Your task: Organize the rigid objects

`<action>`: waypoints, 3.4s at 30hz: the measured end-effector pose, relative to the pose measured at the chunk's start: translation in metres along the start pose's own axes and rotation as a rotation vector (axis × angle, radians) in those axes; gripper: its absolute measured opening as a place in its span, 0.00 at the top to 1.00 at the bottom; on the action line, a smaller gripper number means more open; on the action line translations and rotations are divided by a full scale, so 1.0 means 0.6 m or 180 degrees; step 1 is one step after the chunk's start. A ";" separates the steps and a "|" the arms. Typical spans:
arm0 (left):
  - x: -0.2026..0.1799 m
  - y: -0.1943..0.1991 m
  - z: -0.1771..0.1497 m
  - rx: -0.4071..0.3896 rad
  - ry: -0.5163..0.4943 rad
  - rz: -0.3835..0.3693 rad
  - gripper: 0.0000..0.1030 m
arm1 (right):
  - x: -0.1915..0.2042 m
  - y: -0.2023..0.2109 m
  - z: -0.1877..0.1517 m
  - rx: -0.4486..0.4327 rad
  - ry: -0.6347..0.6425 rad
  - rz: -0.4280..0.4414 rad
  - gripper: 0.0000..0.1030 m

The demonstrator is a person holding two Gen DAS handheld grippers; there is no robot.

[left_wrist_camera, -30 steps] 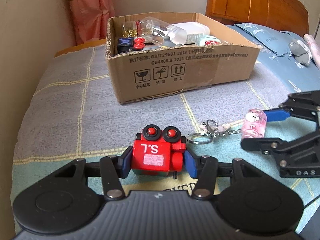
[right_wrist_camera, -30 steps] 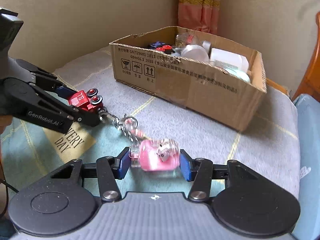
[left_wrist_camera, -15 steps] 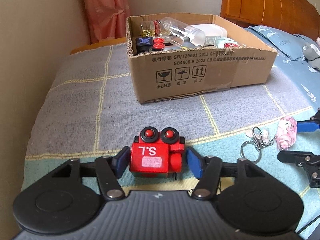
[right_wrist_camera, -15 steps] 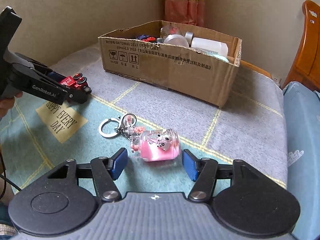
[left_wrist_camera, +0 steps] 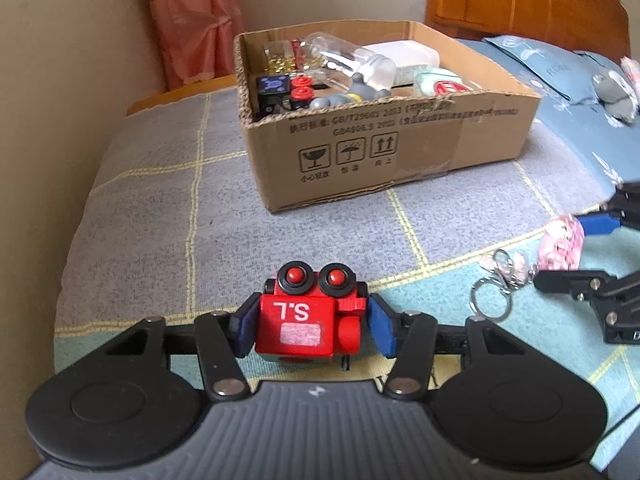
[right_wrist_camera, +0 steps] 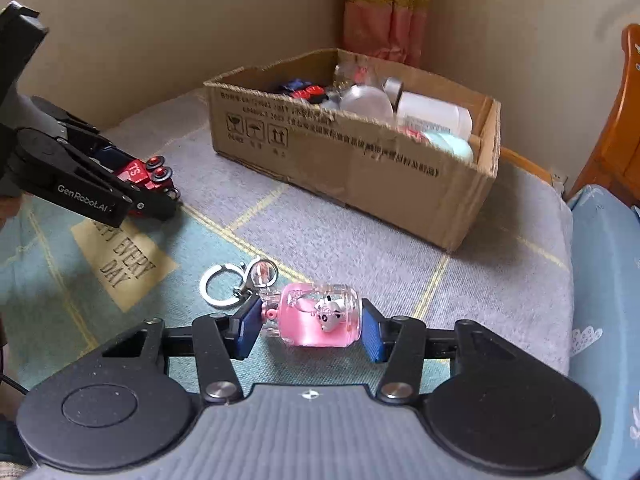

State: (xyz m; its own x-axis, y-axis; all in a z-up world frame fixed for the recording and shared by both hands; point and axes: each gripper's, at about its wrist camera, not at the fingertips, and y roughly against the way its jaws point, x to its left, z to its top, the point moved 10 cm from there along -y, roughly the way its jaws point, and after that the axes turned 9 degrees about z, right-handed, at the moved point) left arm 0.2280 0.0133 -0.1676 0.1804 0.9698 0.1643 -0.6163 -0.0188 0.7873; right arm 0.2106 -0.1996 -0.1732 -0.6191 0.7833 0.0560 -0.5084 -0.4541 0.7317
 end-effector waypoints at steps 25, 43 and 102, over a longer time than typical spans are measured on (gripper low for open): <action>-0.020 0.105 0.200 -0.0360 -0.0554 -0.0249 0.47 | -0.028 0.131 0.171 -0.0405 0.0353 0.0042 0.47; -0.048 -0.035 0.406 -0.0195 -0.0341 -0.0294 0.47 | -0.123 0.088 0.296 -0.0541 0.0234 -0.0082 0.47; 0.042 0.150 0.106 -0.0327 0.0596 0.0485 0.02 | -0.032 0.110 0.138 -0.0170 -0.1167 -0.0946 0.00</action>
State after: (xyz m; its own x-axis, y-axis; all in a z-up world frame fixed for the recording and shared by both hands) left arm 0.2260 0.0205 -0.0548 -0.0597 0.9859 0.1561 -0.7019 -0.1527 0.6958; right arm 0.2384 -0.2093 -0.0694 -0.1948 0.9764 0.0928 -0.6675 -0.2013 0.7169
